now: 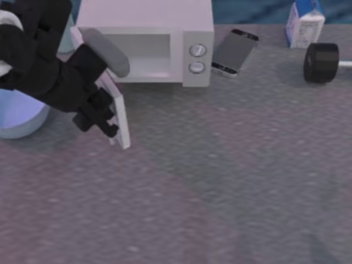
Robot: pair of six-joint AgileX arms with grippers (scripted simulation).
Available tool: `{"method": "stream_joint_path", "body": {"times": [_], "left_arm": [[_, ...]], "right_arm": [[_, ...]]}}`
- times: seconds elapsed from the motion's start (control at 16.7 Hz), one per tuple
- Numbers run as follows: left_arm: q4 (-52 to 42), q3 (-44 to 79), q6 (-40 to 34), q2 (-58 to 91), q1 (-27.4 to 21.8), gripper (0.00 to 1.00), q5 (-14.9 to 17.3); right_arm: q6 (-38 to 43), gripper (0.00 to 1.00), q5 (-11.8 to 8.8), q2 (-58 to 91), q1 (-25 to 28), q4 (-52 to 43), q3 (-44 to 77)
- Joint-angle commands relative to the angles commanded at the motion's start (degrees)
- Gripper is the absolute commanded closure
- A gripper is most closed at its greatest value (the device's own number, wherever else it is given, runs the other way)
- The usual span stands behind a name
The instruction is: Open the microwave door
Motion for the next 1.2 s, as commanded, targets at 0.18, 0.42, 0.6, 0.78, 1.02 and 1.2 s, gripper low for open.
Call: {"method": "stream_joint_path", "body": {"times": [0.18, 0.42, 0.6, 0.78, 1.02, 1.2], "left_arm": [[0.00, 0.00, 0.00, 0.00, 0.00, 1.00, 0.00], [-0.27, 0.01, 0.87, 0.09, 0.25, 1.00, 0.47], [-1.58, 0.27, 4.99, -0.11, 1.99, 1.00, 1.90], [-3.57, 0.13, 9.98, -0.16, 4.19, 1.00, 4.17], [-4.47, 0.13, 12.53, -0.31, 5.31, 1.00, 5.40], [-4.47, 0.13, 12.53, -0.31, 5.31, 1.00, 5.40]], "right_arm": [[0.00, 0.00, 0.00, 0.00, 0.00, 0.00, 0.00], [0.00, 0.00, 0.00, 0.00, 0.00, 0.00, 0.00], [0.00, 0.00, 0.00, 0.00, 0.00, 0.00, 0.00], [0.00, 0.00, 0.00, 0.00, 0.00, 0.00, 0.00], [0.00, 0.00, 0.00, 0.00, 0.00, 0.00, 0.00], [0.00, 0.00, 0.00, 0.00, 0.00, 0.00, 0.00]]}}
